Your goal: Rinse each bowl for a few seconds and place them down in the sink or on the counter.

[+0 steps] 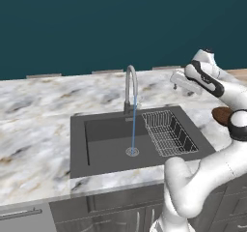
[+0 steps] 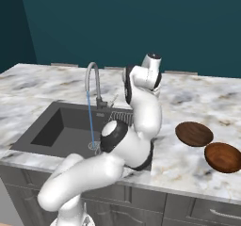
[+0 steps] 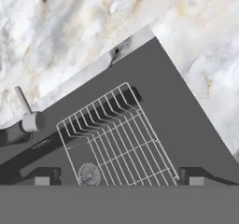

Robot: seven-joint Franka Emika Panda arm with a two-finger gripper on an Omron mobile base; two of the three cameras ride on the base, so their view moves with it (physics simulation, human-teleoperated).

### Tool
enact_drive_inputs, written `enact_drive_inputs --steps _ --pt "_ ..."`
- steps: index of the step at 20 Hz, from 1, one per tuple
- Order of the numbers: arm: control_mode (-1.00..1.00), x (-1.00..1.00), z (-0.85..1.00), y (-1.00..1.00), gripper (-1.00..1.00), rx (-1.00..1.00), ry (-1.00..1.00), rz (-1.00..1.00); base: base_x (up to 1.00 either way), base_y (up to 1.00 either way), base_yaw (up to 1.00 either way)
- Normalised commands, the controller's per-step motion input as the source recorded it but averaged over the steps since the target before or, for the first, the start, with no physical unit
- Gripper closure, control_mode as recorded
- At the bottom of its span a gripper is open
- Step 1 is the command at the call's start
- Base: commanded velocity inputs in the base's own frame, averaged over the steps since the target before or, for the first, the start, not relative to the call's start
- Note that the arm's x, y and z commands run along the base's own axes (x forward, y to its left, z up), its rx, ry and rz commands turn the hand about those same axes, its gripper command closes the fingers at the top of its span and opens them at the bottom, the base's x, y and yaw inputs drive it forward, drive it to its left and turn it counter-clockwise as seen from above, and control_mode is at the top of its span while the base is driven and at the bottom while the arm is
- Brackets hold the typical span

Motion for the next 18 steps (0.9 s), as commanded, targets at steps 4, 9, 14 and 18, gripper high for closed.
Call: enact_drive_inputs --steps 4,9,14,18 --pt "-1.0 -1.0 0.01 -0.13 -1.0 -0.09 -0.24 -0.02 0.0 0.0 0.0" --pt "-1.0 -0.8 0.11 -0.21 -1.0 -0.18 -0.28 0.1 0.0 0.0 0.0" --pt "-1.0 -0.56 0.11 -0.22 -1.0 -0.22 -0.16 0.16 0.0 0.0 0.0" --pt "-1.0 -0.43 0.18 -0.18 -1.0 -0.23 0.0 0.15 0.0 0.0 0.0"
